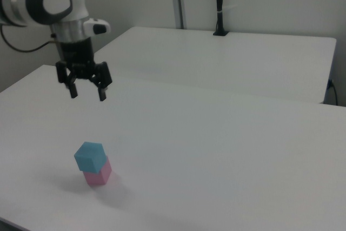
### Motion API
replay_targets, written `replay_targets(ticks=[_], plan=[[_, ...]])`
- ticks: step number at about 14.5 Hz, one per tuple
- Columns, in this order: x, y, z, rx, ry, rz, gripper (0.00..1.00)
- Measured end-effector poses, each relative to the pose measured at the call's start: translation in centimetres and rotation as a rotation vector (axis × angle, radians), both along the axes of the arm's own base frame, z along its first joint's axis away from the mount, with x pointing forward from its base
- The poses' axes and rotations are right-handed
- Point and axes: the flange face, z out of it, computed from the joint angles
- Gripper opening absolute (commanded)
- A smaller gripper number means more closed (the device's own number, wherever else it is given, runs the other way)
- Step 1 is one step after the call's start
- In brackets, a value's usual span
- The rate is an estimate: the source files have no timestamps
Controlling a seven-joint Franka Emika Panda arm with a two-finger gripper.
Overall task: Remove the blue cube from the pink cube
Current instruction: 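Lower the open gripper down onto the blue cube atop the pink cube, then close the gripper on the blue cube and lift it off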
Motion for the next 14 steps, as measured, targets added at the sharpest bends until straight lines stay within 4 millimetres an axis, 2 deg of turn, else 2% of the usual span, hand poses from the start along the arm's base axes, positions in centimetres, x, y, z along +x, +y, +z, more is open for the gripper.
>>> replay_targets(ticks=[3,5,10,12,13,14], plan=[[-2.8,2.0,-3.2,0.005,0.004,0.056,1.0],[-4.0,2.8,-5.6,0.004,0.005,0.08,1.0],[-4.7,3.4,-11.9,-0.035,0.032,0.123,1.0],[-4.2,3.5,-13.5,-0.052,0.046,0.132,1.0],[-3.8,3.5,-14.6,-0.062,0.057,0.137,0.94],[-3.5,3.5,-15.6,-0.076,0.069,0.144,0.76]])
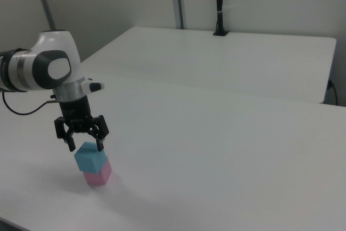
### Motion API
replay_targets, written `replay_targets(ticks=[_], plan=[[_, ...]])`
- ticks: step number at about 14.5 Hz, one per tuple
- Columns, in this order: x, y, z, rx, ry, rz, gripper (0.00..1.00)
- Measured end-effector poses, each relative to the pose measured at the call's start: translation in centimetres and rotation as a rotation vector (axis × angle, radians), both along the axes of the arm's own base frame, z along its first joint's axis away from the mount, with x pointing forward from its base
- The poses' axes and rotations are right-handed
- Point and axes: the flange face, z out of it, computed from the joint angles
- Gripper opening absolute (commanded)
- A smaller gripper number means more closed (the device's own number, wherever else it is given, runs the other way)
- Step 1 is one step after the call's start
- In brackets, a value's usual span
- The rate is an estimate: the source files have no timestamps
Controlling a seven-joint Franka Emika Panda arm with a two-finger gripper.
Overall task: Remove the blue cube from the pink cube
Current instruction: 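Close the gripper on the blue cube and lift it off, then carry the blue cube away from the pink cube and lower it onto the table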
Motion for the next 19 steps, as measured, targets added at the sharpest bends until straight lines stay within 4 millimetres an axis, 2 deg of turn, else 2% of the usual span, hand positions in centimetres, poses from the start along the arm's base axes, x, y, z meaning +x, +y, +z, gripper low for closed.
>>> replay_targets(ticks=[1,2,3,7,10,11,12,14,17,19], plan=[[0.2,-0.1,-0.7,-0.009,0.007,0.004,0.48],[0.4,-0.1,-1.3,-0.015,0.014,0.006,0.28],[0.4,-0.1,-1.6,-0.017,0.02,0.007,0.21],[0.6,-0.5,-0.8,-0.013,0.003,-0.001,0.2],[1.0,-0.5,2.1,0.003,-0.053,-0.007,0.2],[1.3,0.1,3.4,0.023,-0.072,-0.01,0.21],[1.5,0.9,4.1,0.046,-0.082,-0.008,0.21],[1.6,4.3,5.3,0.085,-0.102,-0.012,0.21],[1.8,9.5,4.9,0.095,-0.101,-0.045,0.21],[2.7,12.5,4.2,0.102,-0.094,-0.082,0.21]])
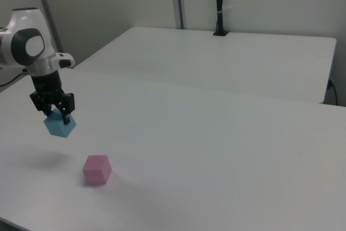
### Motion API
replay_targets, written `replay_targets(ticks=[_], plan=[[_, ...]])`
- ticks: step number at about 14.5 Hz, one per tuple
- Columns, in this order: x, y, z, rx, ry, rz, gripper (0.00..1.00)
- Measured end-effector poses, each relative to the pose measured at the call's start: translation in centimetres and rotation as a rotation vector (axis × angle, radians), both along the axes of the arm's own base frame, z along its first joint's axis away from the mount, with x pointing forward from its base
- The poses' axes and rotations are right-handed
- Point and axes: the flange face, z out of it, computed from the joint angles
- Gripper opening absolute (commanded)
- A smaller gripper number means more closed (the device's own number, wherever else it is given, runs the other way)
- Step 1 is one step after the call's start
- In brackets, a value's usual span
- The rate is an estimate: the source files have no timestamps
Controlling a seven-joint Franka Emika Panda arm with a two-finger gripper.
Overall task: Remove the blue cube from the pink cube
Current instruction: 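Carry the blue cube away from the pink cube and lower it onto the table, then open the gripper to release the blue cube and raise it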
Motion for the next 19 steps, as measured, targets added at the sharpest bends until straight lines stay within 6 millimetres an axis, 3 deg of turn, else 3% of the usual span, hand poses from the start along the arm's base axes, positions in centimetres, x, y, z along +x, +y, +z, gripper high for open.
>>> replay_targets(ticks=[1,3,5,7,9,12,13,14,19], plan=[[1.7,2.1,-0.3,-0.002,-0.007,-0.027,0.21],[4.7,4.5,-1.0,0.001,-0.019,-0.044,0.21],[8.5,7.0,-2.9,0.006,-0.026,-0.056,0.23],[11.7,10.0,-6.2,-0.012,-0.028,-0.047,0.23],[12.5,13.4,-9.5,-0.029,-0.017,-0.01,0.31],[12.4,16.5,-11.5,-0.041,-0.016,-0.007,0.34],[12.7,16.9,-11.5,-0.043,-0.016,-0.006,0.55],[12.8,17.0,-11.6,-0.044,-0.014,-0.006,1.0],[12.7,17.1,-12.2,-0.048,-0.007,-0.017,1.0]])
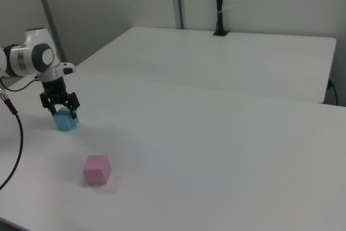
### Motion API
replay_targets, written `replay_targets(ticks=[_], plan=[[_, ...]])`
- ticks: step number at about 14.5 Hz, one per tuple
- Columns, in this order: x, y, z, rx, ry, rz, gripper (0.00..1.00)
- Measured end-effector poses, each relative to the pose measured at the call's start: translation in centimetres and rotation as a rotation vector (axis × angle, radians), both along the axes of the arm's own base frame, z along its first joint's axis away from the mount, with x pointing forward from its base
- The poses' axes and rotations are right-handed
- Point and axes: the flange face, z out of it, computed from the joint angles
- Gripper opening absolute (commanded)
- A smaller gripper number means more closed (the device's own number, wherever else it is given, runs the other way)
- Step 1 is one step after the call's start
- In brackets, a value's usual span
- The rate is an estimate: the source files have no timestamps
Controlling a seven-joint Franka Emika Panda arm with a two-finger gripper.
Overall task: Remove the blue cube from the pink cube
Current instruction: 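Open the gripper to release the blue cube and raise it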
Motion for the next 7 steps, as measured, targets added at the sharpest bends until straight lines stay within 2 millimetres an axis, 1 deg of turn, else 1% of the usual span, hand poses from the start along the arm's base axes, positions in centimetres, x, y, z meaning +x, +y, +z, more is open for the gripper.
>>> replay_targets(ticks=[1,3,4,5,6,7], plan=[[0.1,0.0,0.6,0.005,-0.009,-0.002,1.0],[0.1,-0.5,4.2,0.032,-0.05,-0.014,1.0],[0.0,-2.0,7.5,0.049,-0.075,-0.039,1.0],[0.0,-3.8,9.9,0.059,-0.087,-0.063,1.0],[-0.1,-7.6,13.3,0.067,-0.092,-0.113,1.0],[-0.3,-10.5,15.4,0.069,-0.085,-0.145,1.0]])
